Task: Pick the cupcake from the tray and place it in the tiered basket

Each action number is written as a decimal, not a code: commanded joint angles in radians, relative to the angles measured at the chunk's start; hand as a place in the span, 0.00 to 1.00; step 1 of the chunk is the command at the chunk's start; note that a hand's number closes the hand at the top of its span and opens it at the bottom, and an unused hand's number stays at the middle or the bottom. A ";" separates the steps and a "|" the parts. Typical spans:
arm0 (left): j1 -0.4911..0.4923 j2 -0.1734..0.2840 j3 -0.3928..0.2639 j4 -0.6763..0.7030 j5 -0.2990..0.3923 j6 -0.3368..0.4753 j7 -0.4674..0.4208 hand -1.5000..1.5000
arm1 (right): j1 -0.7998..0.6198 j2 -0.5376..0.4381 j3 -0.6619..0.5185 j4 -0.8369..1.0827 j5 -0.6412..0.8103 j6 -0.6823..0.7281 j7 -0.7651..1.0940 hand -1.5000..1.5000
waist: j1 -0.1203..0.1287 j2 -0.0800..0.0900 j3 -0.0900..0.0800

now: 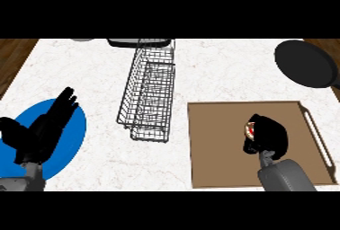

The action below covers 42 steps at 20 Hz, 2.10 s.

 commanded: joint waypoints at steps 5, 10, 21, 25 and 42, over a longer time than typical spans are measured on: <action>-0.034 -0.058 -0.014 0.013 -0.053 0.030 0.010 0.50 | -0.017 -0.120 0.011 0.071 0.022 -0.045 -0.301 1.00 | 0.000 0.009 0.009; -0.021 -0.038 0.000 0.006 -0.046 0.015 0.007 0.50 | -0.041 -0.342 -0.008 0.090 -0.062 -0.066 -0.745 1.00 | 0.007 0.012 0.010; 0.030 -0.062 -0.017 -0.025 -0.062 0.028 0.016 0.50 | -0.094 -0.239 -0.272 -0.153 -0.487 -0.182 -1.008 1.00 | -0.014 -0.003 0.009; 0.026 -0.069 -0.005 -0.023 -0.066 0.024 0.012 0.50 | -0.058 -0.270 -0.300 -0.333 -0.570 -0.063 -0.950 1.00 | -0.013 0.001 0.007; -0.016 -0.089 0.015 -0.080 -0.082 0.007 0.102 0.50 | -0.504 0.068 0.001 -0.382 -0.409 0.049 -0.358 1.00 | 0.012 0.006 0.008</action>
